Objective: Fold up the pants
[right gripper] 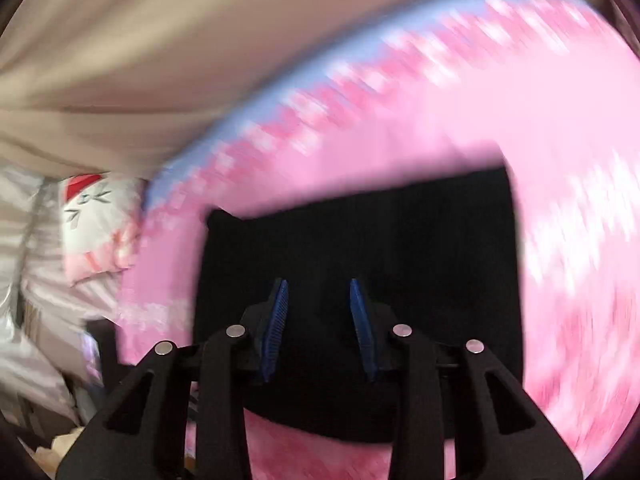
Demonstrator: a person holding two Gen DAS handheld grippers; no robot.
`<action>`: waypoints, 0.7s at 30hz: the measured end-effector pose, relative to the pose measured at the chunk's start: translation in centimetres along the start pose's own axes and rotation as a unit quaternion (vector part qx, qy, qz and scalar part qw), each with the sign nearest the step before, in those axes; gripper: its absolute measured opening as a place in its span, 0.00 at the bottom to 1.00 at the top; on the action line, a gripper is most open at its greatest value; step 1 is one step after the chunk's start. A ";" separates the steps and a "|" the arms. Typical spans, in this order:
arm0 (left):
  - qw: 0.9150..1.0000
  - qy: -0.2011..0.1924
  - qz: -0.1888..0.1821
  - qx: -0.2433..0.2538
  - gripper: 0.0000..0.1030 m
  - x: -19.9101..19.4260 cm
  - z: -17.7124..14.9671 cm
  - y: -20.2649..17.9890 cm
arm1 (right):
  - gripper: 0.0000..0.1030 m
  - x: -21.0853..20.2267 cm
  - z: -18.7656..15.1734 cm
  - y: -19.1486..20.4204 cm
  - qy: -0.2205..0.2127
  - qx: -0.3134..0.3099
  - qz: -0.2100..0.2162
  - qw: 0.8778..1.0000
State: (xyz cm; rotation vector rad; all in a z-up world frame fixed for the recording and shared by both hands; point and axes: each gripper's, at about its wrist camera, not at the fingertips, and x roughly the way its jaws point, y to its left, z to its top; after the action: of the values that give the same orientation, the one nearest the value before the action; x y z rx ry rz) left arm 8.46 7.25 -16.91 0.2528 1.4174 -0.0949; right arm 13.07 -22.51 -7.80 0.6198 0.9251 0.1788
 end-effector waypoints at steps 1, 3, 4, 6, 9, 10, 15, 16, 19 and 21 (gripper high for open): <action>1.000 0.001 0.000 0.000 0.95 0.2 0.0 0.0 | 0.31 0.2 0.8 0.6 -0.005 -0.015 0.000 1.000; 1.000 0.005 0.001 -0.002 0.95 0.6 0.0 -0.2 | 0.31 2.3 2.5 0.5 -0.002 -0.026 -0.006 1.000; 1.000 0.005 0.002 -0.002 0.95 0.6 0.0 -0.3 | 0.31 3.6 3.0 -0.1 0.006 -0.018 -0.015 1.000; 1.000 0.003 0.008 0.005 0.95 0.5 -0.1 -0.7 | 0.27 6.0 3.2 -3.6 0.018 0.025 -0.034 0.999; 1.000 -0.001 0.014 0.016 0.95 0.7 0.3 -1.3 | 0.00 6.3 3.2 -6.0 0.010 0.058 -0.024 0.998; 1.000 -0.002 0.017 0.018 0.95 0.9 0.3 -1.7 | 0.00 5.8 3.2 -6.3 0.007 0.073 -0.012 0.997; 0.999 -0.004 0.038 0.030 0.95 0.1 -0.3 -2.7 | 0.07 1.3 3.1 -5.6 -0.043 0.049 -0.036 0.997; 0.999 -0.003 0.042 0.032 0.95 0.0 -0.2 -2.8 | 0.07 0.2 2.7 -5.5 -0.047 0.038 -0.040 0.997; 0.998 -0.009 0.049 0.037 0.95 -0.8 0.0 -2.9 | 0.08 -1.7 1.7 -5.2 -0.046 0.026 -0.034 0.998; 0.997 -0.022 0.055 0.047 0.95 -1.6 0.1 -3.2 | 0.08 -1.7 0.8 -5.7 -0.044 0.012 -0.048 0.998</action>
State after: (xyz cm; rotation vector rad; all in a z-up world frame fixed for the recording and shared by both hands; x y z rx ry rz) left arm 7.61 3.96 -15.66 0.4032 1.3548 -0.0769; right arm 12.01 -28.19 -9.56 0.5994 0.8705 0.0529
